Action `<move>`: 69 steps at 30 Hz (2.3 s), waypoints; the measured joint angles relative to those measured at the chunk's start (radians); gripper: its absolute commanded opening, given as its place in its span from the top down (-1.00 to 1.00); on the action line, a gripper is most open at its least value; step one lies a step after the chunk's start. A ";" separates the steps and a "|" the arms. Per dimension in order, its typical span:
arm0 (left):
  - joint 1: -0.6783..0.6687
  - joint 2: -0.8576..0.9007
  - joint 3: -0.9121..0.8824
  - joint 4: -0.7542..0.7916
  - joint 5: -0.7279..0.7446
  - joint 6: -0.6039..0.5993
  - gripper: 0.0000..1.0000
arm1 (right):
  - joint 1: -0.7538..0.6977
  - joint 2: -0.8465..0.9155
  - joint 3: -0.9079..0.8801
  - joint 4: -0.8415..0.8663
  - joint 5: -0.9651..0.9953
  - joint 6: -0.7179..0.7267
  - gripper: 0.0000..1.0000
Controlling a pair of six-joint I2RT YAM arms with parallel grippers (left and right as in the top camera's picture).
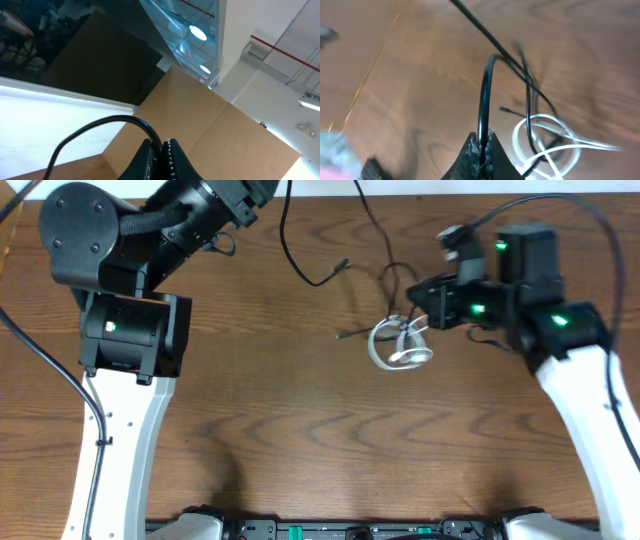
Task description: Untangle cables
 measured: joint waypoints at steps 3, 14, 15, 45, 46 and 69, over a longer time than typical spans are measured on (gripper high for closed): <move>0.000 0.000 0.000 0.000 0.000 0.000 0.85 | 0.000 -0.036 0.002 -0.055 0.132 0.040 0.98; 0.000 -0.001 0.000 -0.041 -0.008 0.023 0.85 | -0.005 -0.014 -0.002 -0.164 0.482 0.040 0.98; 0.000 -0.001 0.000 -0.066 -0.017 0.028 0.85 | -0.007 -0.015 -0.002 -0.154 0.437 0.016 0.98; 0.000 -0.001 0.000 -0.987 -0.671 0.551 0.85 | -0.341 0.029 0.208 -0.436 0.591 0.052 0.98; 0.000 -0.001 0.000 -1.010 -0.705 0.555 0.85 | -0.341 0.050 0.208 -0.439 0.607 0.051 0.98; 0.000 0.077 0.002 -0.987 -0.863 0.610 0.85 | -0.346 0.139 0.207 -0.360 0.050 -0.223 0.98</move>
